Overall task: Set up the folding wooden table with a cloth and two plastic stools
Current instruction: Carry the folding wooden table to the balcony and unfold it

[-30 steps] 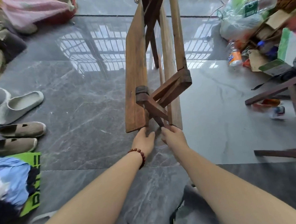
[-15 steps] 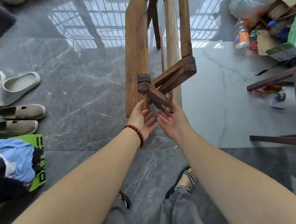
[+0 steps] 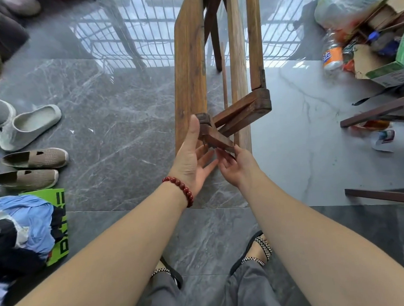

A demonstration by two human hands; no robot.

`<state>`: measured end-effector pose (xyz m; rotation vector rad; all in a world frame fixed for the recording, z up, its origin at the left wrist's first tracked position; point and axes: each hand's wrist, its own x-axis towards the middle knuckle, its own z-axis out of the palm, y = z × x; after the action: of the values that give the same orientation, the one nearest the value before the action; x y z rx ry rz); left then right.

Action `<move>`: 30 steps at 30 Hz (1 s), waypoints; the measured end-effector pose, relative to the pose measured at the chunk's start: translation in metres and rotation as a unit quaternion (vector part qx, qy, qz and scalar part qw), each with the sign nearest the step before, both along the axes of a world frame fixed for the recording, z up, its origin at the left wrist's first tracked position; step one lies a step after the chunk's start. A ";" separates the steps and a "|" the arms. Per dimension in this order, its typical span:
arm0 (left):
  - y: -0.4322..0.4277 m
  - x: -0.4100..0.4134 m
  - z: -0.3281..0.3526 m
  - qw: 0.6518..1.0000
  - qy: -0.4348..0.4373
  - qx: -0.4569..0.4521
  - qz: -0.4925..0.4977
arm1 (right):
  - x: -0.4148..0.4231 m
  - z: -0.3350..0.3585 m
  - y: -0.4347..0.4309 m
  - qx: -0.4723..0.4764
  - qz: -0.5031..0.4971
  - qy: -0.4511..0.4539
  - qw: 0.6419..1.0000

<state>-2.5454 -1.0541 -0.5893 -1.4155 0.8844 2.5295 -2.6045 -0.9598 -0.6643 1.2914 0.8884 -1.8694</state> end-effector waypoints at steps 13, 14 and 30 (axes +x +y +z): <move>0.003 -0.006 0.008 1.000 -0.013 -0.003 0.004 | -0.012 -0.010 0.004 -0.008 -0.158 -0.026 0.987; 0.001 -0.006 0.007 1.000 -0.016 -0.011 -0.003 | -0.013 -0.009 0.004 -0.002 -0.157 -0.029 0.987; -0.005 -0.013 0.011 0.988 -0.041 -0.148 -0.007 | -0.014 0.009 0.006 0.035 -0.224 -0.036 0.973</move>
<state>-2.5584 -1.0589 -0.5779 -1.5707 1.2918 2.3852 -2.6184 -0.9538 -0.6554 1.7018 0.6673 -2.1269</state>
